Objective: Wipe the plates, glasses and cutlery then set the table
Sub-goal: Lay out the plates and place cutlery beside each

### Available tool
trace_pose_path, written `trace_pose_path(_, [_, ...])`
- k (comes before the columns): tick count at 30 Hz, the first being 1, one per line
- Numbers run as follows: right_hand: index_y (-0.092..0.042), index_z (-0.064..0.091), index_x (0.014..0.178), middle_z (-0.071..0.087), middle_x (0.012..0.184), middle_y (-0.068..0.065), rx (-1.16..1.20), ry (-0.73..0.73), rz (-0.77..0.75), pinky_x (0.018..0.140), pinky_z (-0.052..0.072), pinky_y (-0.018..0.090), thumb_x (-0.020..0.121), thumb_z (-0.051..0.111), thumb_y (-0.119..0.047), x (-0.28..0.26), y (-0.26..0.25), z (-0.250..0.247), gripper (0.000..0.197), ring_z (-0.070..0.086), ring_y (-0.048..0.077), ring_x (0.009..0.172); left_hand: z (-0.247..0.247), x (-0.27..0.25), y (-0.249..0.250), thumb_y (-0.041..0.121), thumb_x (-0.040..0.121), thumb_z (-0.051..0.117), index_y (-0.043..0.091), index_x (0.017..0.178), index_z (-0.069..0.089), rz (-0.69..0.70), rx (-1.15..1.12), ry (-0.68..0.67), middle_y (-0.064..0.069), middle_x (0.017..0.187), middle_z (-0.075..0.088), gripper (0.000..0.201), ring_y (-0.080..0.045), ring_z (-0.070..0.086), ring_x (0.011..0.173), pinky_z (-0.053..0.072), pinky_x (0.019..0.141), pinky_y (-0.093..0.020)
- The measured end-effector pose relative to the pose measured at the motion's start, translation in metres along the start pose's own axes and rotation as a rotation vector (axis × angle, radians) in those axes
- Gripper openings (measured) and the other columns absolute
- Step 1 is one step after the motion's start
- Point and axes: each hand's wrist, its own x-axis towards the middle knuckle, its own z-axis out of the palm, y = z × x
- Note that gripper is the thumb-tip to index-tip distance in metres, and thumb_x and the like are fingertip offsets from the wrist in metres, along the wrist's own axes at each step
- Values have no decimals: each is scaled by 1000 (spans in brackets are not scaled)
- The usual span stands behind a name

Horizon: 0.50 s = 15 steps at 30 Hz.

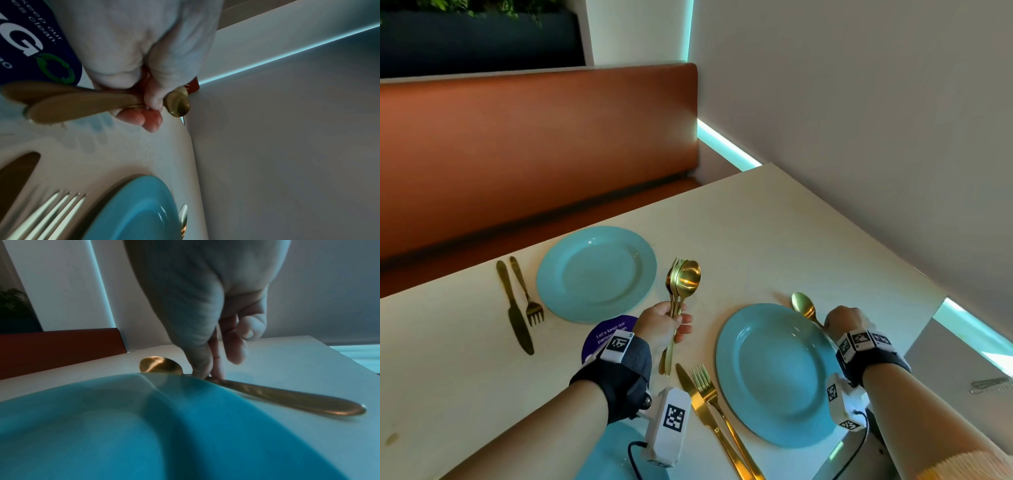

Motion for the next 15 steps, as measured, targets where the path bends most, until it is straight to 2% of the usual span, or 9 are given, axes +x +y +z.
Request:
trace_pose_path(5, [-14,70,100,62,91,7,33,1,18,71,48,26,87,50,-14,-8,-9,-3,24,57,25,75,-7,4,0,-6,97,37,6,104,56,5,9,19,-5,80,61,23,-15,58,69,44,60,-23])
trace_pose_path(10, [-11,68,104,67,105,9,51,46,12,71,46,26,90,52,-18,-21,-14,-13,22,64,25,89,-13,2,1,-5,96,40,5,99,55,14,-34,37,-6,80,62,19,-17,60,69,46,59,-23])
trace_pose_path(13, [-18,69,107,68,110,9,134,180,-156,75,48,28,90,54,-25,-32,-42,-29,24,65,26,100,-18,0,4,-4,96,42,7,86,54,1,-38,43,-5,80,63,19,-16,61,67,47,56,-21])
trace_pose_path(15, [-23,69,110,68,115,4,297,275,-427,88,50,31,89,58,-23,-47,-78,-41,24,63,24,107,-21,2,6,-4,96,44,8,79,52,-11,-47,44,-6,78,62,22,-15,62,62,46,52,-20])
